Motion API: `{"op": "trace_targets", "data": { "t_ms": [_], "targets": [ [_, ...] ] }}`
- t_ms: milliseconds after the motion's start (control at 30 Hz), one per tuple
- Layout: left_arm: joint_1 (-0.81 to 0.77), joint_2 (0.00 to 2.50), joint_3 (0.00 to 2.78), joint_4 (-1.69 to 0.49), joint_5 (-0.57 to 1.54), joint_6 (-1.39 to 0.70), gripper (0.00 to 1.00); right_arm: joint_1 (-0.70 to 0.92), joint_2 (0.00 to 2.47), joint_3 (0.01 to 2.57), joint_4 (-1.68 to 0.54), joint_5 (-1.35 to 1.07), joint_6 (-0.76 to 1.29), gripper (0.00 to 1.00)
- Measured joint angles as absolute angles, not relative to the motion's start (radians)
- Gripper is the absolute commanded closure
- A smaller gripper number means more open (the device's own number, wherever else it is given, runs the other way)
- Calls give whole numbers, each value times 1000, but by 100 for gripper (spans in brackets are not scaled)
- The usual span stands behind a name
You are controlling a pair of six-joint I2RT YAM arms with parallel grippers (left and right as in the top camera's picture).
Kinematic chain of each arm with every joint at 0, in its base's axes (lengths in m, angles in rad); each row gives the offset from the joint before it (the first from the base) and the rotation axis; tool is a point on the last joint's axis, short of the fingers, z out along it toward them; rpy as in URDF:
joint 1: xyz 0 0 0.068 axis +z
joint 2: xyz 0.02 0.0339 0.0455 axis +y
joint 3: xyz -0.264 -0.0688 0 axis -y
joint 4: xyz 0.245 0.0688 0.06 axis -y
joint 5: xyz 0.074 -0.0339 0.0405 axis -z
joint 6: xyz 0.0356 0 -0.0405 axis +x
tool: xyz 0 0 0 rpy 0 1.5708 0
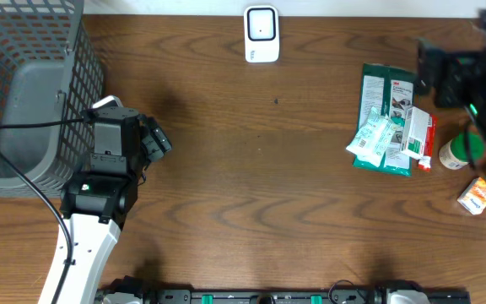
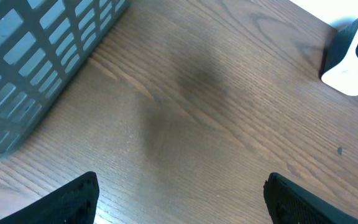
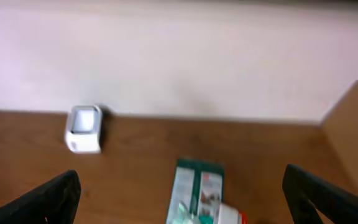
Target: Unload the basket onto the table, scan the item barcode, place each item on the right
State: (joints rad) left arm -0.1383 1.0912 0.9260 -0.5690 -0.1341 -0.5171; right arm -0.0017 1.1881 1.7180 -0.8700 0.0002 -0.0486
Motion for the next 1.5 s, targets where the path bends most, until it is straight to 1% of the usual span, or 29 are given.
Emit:
{"op": "trace_targets", "data": {
  "t_ms": [200, 367, 600, 900, 1500],
  "targets": [
    [-138, 1091, 926, -569, -134, -517, 14, -2, 989, 1718, -872, -47, -97, 1],
    [-138, 1091, 926, -569, -134, -517, 14, -2, 863, 1718, -876, -56, -116, 1],
    [-138, 1091, 926, -569, -134, -517, 14, -2, 719, 1720, -941, -72, -122, 1],
    [-138, 1091, 926, -569, -134, -517, 14, -2, 696, 1718, -1055, -77, -122, 1],
    [-138, 1091, 926, -569, -134, -517, 14, -2, 696, 1673, -1090, -80, -122, 1]
  ]
}}
